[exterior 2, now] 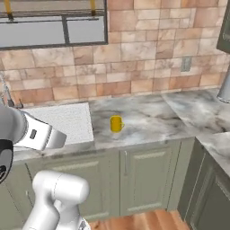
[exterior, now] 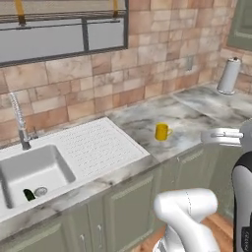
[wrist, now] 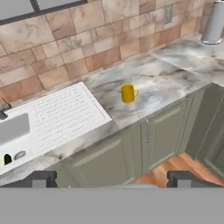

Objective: Clear the mugs and bowl far away from the sink.

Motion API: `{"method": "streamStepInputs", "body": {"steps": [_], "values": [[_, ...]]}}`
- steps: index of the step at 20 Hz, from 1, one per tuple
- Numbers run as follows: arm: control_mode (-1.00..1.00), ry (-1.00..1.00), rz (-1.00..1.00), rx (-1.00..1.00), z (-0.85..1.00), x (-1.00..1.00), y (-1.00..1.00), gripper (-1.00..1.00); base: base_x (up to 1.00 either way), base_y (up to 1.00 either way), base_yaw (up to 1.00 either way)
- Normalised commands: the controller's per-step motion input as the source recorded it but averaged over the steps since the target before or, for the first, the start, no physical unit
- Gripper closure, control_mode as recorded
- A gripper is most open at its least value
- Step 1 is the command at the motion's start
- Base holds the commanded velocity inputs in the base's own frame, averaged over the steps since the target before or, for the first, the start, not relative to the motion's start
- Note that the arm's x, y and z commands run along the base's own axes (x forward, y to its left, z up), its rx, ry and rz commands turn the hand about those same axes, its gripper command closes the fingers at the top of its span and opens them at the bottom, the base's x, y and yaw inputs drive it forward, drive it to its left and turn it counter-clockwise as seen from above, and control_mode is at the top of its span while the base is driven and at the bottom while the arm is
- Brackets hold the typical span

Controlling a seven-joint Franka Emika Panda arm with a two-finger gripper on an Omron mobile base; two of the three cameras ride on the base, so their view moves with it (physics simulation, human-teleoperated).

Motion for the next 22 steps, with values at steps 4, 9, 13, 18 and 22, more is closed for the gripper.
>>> {"method": "streamStepInputs", "body": {"steps": [4, 9, 13, 18, 22], "values": [[1.00, 0.00, 0.00, 0.00, 0.00, 0.00, 0.00, -1.00, 0.49, -0.92, 0.48], [1.00, 0.00, 0.00, 0.00, 0.00, 0.00, 0.00, -1.00, 0.80, -0.50, 0.26], [1.00, 0.00, 0.00, 0.00, 0.00, 0.00, 0.00, -1.00, 0.83, -0.14, 0.20], [1.00, 0.00, 0.00, 0.00, 0.00, 0.00, 0.00, -1.00, 0.04, 0.07, 0.35], [1.00, 0.00, 0.00, 0.00, 0.00, 0.00, 0.00, -1.00, -0.22, -0.08, 0.35]]}}
